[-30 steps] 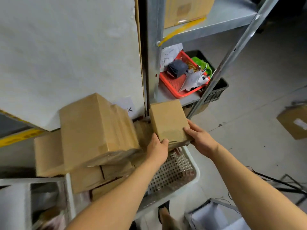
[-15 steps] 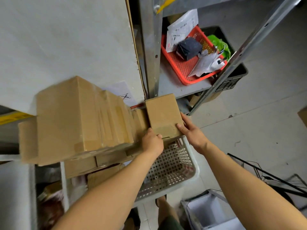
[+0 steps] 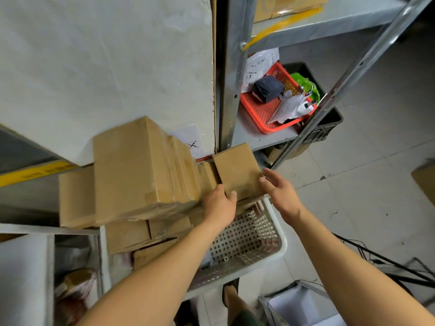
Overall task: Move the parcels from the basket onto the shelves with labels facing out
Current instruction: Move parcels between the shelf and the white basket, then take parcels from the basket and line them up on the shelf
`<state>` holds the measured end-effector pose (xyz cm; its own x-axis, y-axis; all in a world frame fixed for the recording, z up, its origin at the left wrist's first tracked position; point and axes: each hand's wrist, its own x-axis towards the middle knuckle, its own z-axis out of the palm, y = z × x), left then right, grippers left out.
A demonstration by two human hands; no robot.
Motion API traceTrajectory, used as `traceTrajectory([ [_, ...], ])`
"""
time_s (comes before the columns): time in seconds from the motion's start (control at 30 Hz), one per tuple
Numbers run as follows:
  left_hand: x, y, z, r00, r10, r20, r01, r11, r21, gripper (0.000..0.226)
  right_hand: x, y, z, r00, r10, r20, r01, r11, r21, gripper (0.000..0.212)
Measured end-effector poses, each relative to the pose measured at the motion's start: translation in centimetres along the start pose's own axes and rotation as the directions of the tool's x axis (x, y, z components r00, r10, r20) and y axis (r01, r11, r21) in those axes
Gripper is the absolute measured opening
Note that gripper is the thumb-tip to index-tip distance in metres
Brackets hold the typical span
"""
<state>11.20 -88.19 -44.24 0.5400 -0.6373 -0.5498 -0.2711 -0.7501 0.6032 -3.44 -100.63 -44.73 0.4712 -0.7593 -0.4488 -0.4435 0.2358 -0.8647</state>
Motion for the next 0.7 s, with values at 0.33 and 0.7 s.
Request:
traceTrajectory([
  [0.33, -8.6, 2.4, -9.4, 0.912, 0.392, -0.124, -0.403, 0.912, -0.080, 0.054, -9.5, -8.0, 4.8, 0.980, -0.194, -0.041, 0.189, 0.977, -0.103, 0.037],
  [0.7, -16.0, -2.2, -24.2, 0.732, 0.517, -0.443, -0.604, 0.794, -0.072, 0.047, -16.1, -14.7, 12.6, 0.941, -0.328, -0.076, 0.315, 0.938, -0.146, 0.032],
])
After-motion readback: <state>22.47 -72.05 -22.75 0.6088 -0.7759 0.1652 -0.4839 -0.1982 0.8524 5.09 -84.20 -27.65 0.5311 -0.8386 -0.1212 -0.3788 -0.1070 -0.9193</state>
